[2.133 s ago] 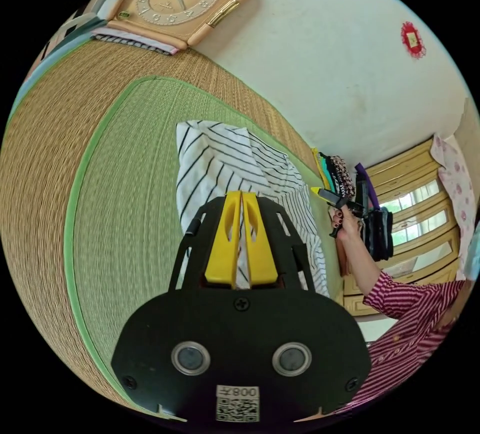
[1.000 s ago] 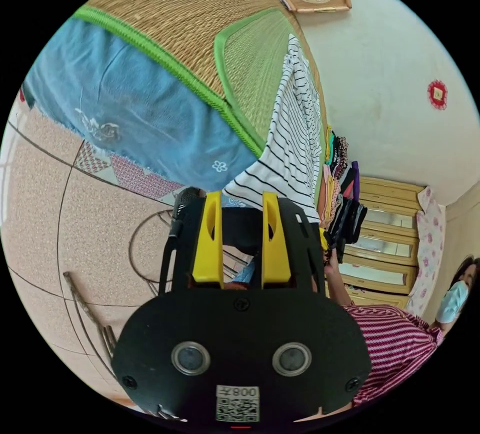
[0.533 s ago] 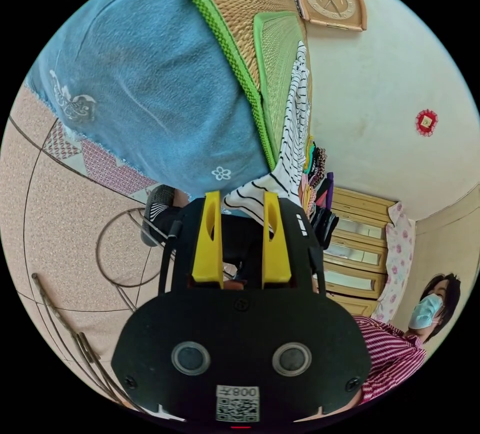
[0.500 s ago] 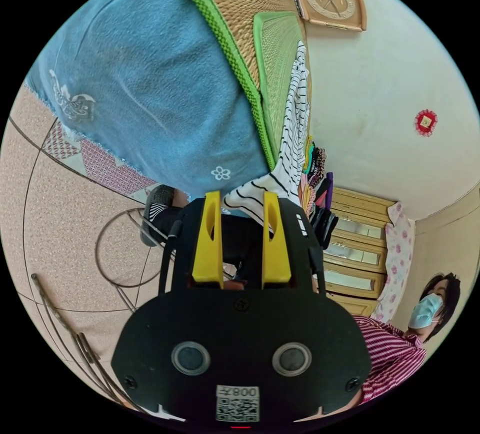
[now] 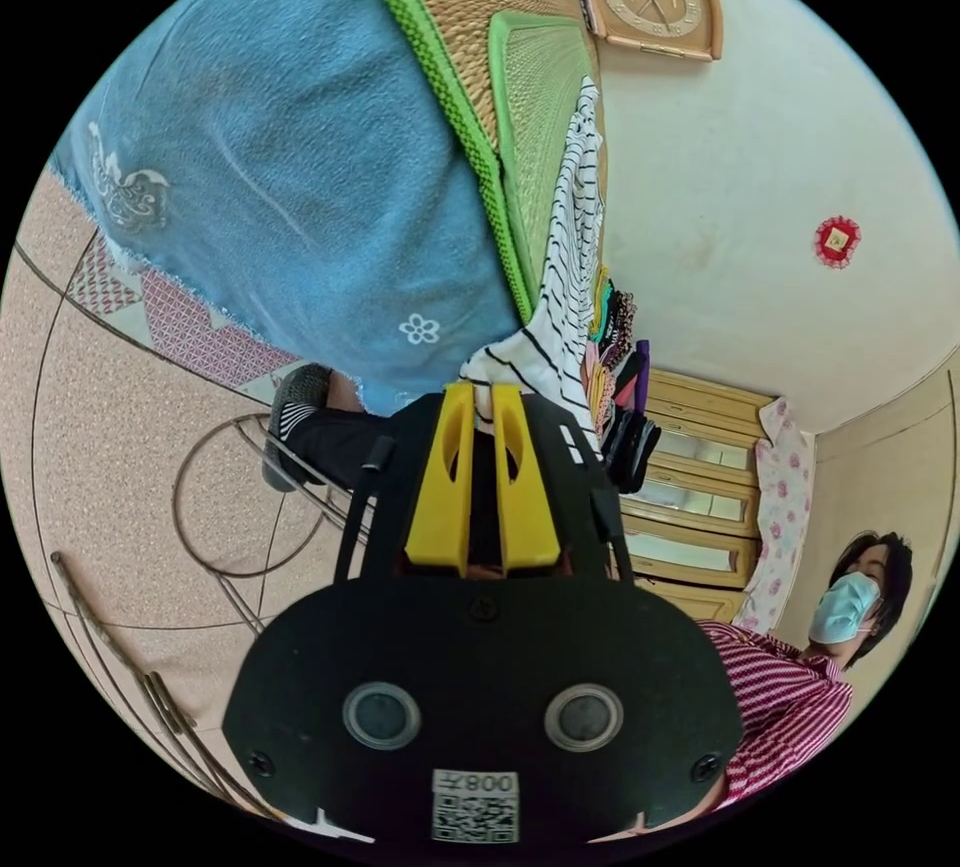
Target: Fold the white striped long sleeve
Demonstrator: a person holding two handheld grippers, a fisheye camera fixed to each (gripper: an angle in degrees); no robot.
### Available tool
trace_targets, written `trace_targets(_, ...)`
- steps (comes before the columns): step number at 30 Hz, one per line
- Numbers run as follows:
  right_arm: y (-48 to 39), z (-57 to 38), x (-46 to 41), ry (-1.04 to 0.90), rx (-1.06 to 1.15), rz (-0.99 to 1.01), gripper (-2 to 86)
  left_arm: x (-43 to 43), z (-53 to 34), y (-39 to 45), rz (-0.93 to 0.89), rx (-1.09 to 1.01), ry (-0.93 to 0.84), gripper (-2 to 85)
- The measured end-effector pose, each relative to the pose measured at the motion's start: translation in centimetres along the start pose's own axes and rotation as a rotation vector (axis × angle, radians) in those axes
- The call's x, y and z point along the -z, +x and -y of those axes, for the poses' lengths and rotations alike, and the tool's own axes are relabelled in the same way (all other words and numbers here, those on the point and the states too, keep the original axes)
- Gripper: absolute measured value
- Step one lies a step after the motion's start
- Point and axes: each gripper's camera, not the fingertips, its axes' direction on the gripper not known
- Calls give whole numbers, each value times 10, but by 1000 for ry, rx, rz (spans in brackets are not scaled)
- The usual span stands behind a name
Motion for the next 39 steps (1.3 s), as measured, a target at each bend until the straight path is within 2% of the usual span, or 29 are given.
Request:
trace_targets(9,-10,3,15,-18,56,60,21,11,9,-38,-89,-65,46,16)
trace_targets(24,-73,-7,75,3,223,201,9,41,-4,-84,-257,-254,88,14)
trace_targets(39,-126,-67,135,2,351,228,10,73,-63,-162,-384,-357,81,13)
